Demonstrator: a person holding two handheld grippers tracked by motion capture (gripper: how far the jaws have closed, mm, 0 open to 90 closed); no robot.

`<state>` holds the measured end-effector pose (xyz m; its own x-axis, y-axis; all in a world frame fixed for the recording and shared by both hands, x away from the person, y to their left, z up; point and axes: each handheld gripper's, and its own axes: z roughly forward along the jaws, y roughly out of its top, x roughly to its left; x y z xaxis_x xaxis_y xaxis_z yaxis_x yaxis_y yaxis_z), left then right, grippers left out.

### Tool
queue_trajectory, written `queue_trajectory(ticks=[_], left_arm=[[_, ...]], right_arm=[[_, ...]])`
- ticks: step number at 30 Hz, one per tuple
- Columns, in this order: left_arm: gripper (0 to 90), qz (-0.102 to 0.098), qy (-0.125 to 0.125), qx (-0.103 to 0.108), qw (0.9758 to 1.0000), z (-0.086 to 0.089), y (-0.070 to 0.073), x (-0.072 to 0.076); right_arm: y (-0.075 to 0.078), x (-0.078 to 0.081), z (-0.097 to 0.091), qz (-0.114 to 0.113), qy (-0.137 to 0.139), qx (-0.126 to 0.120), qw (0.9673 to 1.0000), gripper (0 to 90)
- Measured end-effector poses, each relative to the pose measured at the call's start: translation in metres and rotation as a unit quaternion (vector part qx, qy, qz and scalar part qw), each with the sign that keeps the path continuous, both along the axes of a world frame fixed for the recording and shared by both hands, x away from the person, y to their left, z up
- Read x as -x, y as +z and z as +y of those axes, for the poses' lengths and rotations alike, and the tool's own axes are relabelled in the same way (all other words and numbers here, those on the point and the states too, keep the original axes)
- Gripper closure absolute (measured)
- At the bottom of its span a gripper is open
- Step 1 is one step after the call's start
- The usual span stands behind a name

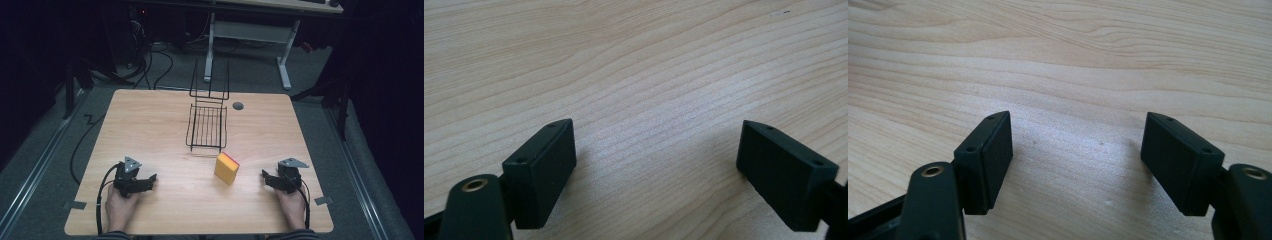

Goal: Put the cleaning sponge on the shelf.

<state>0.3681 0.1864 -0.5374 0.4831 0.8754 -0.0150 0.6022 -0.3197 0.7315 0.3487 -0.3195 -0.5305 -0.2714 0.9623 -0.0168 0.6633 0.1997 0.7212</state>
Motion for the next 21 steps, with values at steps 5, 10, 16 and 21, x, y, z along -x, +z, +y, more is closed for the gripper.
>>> queue_trajectory(ticks=[5,10,16,21], left_arm=[[16.7,0.000,0.000,0.000,1.0000,0.000,0.000,0.000],[16.7,0.001,-0.001,0.000,1.0000,0.000,0.000,0.000],[16.7,0.001,-0.001,0.000,1.0000,0.000,0.000,0.000],[16.7,0.001,-0.001,0.000,1.0000,0.000,0.000,0.000]], right_arm=[[0.000,0.002,-0.001,0.002,0.009,-0.001,1.0000,29.3],[0.002,0.009,-0.001,-0.009,0.017,-0.015,0.9997,30.6],[0.008,0.017,-0.002,-0.019,0.022,-0.037,0.9989,32.3],[0.011,0.023,-0.003,-0.028,0.029,-0.042,0.9983,33.0]])
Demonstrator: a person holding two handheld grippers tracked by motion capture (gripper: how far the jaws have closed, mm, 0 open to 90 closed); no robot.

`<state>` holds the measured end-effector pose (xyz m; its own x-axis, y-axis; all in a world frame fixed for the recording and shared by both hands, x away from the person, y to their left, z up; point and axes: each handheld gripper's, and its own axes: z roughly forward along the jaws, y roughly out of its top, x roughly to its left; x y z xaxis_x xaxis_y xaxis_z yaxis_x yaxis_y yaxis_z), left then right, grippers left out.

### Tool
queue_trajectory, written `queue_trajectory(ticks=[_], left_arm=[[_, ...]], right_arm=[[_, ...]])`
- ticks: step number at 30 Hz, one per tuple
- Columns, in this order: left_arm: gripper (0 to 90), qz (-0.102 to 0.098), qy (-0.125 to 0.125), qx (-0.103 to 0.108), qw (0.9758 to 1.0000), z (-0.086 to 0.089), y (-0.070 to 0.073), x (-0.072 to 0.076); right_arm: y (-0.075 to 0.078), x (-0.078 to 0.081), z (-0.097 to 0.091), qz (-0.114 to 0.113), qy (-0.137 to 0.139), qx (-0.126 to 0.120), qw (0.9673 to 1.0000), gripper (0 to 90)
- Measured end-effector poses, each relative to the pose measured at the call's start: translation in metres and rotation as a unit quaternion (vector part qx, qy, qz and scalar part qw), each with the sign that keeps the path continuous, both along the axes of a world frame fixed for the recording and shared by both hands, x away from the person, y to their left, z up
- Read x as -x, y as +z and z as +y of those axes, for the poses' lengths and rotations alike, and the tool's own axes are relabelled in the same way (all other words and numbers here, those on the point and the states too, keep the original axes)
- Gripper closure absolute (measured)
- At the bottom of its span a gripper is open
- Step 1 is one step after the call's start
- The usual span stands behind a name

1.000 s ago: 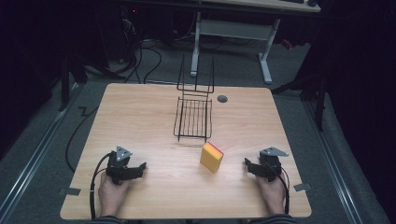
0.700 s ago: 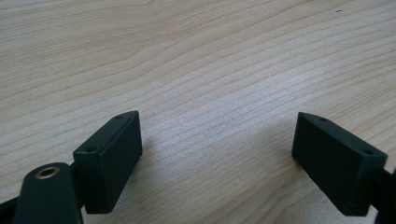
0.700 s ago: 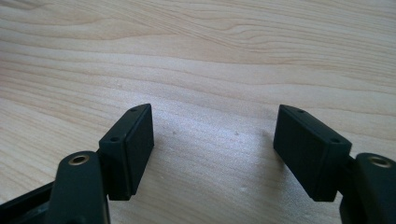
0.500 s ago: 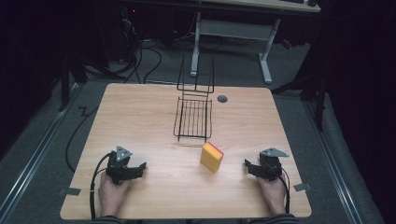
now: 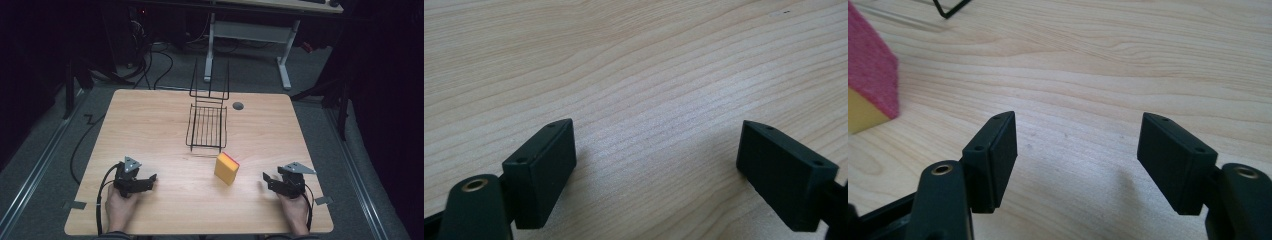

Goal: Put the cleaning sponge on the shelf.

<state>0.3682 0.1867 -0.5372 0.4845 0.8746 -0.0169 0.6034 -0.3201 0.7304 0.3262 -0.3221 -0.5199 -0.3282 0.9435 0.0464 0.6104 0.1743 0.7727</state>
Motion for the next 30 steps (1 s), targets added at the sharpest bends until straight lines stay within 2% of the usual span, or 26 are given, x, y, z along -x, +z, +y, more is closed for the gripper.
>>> queue_trajectory(ticks=[2,12,21,30], left_arm=[[16.7,0.000,0.000,0.000,1.0000,0.000,0.000,0.000],[16.7,0.000,0.000,0.000,1.0000,0.000,0.000,0.000],[16.7,0.000,0.000,0.000,1.0000,0.000,0.000,0.000],[16.7,0.000,0.000,0.000,1.0000,0.000,0.000,0.000]], right_arm=[[0.002,0.005,0.001,0.001,0.003,-0.010,0.9999,33.0],[0.002,0.022,0.005,-0.010,0.019,-0.031,0.9993,32.8],[0.004,0.032,0.017,-0.020,0.042,-0.038,0.9982,32.4],[0.008,0.035,0.029,-0.027,0.066,-0.043,0.9965,32.2]])
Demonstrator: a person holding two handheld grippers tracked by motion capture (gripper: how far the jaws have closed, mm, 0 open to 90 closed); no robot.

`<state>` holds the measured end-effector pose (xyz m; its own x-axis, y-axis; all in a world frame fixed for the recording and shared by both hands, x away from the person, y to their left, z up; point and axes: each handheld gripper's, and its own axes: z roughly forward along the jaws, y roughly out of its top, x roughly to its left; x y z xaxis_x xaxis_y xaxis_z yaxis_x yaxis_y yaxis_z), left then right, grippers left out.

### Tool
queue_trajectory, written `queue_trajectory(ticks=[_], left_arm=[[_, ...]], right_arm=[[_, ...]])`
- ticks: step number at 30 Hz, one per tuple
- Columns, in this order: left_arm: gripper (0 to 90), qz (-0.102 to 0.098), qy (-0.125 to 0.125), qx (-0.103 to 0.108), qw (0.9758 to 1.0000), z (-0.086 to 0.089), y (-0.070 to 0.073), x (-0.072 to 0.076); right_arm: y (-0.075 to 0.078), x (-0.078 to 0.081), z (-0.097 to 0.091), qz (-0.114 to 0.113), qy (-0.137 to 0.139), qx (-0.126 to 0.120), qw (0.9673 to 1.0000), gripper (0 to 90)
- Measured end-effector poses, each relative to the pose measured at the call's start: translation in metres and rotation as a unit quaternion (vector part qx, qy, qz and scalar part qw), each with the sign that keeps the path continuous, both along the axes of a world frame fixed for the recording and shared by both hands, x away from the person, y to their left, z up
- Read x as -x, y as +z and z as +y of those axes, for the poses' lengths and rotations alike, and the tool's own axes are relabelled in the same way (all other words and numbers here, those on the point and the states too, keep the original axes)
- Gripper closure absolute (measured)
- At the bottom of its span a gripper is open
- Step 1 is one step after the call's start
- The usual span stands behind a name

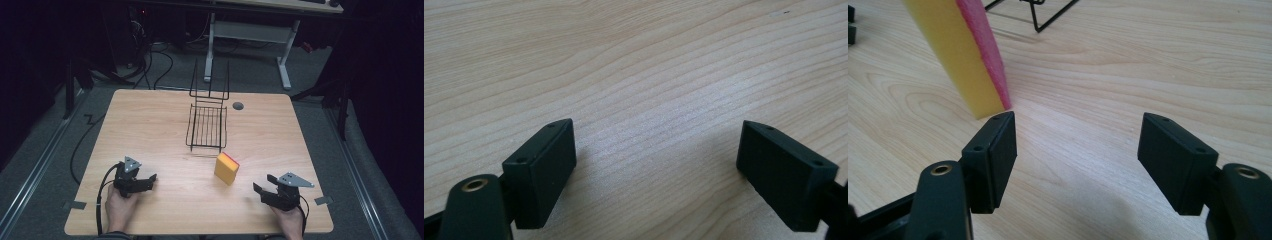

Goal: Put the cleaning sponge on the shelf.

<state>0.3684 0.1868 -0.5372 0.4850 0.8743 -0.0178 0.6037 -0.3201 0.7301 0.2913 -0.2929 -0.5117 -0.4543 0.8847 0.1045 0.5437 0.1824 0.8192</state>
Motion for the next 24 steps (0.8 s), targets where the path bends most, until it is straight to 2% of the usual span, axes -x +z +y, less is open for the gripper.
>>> queue_trajectory(ticks=[24], left_arm=[[16.7,0.000,0.000,0.000,1.0000,0.000,0.000,0.000]], right_arm=[[0.017,-0.004,0.033,-0.026,0.056,0.000,0.9981,31.5]])
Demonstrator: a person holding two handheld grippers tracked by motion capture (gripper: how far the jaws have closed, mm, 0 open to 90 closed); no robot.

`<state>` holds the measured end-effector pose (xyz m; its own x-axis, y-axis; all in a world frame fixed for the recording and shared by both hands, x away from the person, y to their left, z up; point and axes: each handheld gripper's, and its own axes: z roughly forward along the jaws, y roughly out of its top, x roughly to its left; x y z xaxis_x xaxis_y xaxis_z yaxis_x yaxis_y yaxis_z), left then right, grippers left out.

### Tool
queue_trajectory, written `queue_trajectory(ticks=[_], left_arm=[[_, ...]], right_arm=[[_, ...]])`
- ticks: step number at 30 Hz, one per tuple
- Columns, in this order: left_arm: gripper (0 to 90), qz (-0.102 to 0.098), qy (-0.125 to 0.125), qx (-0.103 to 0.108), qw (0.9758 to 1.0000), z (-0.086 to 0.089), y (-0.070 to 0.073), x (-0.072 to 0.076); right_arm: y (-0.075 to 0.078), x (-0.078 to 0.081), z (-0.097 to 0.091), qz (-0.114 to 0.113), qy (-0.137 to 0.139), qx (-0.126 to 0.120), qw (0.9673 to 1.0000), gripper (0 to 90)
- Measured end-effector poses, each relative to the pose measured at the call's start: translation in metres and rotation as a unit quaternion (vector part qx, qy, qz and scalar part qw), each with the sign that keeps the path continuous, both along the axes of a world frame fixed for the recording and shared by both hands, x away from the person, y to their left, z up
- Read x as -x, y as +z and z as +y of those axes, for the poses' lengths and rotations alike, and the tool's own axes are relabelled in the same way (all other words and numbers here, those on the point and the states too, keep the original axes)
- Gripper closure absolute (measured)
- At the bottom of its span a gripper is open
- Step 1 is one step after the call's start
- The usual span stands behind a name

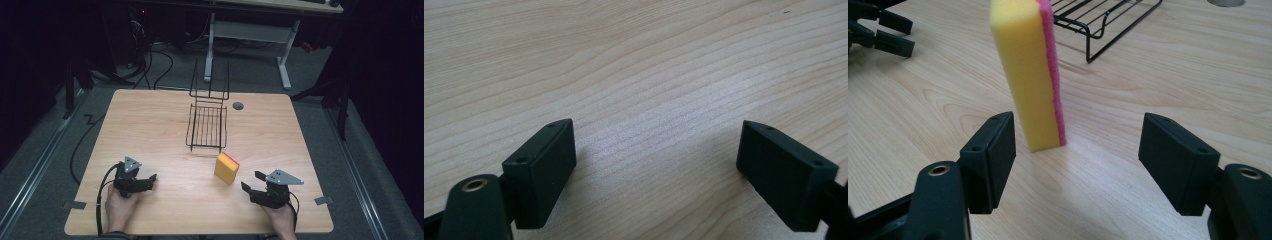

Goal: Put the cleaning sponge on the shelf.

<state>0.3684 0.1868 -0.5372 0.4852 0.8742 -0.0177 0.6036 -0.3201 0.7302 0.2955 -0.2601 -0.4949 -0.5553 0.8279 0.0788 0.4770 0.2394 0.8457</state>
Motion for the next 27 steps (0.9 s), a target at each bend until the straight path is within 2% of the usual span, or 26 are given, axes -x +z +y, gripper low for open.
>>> queue_trajectory(ticks=[12,27], left_arm=[[16.7,0.000,0.000,0.000,1.0000,0.000,0.000,0.000],[16.7,0.000,0.000,0.000,1.0000,0.000,0.000,0.000]], right_arm=[[0.006,-0.005,0.016,-0.007,0.024,0.003,0.9997,31.4],[0.017,-0.020,0.040,-0.020,0.046,0.009,0.9987,31.8]])
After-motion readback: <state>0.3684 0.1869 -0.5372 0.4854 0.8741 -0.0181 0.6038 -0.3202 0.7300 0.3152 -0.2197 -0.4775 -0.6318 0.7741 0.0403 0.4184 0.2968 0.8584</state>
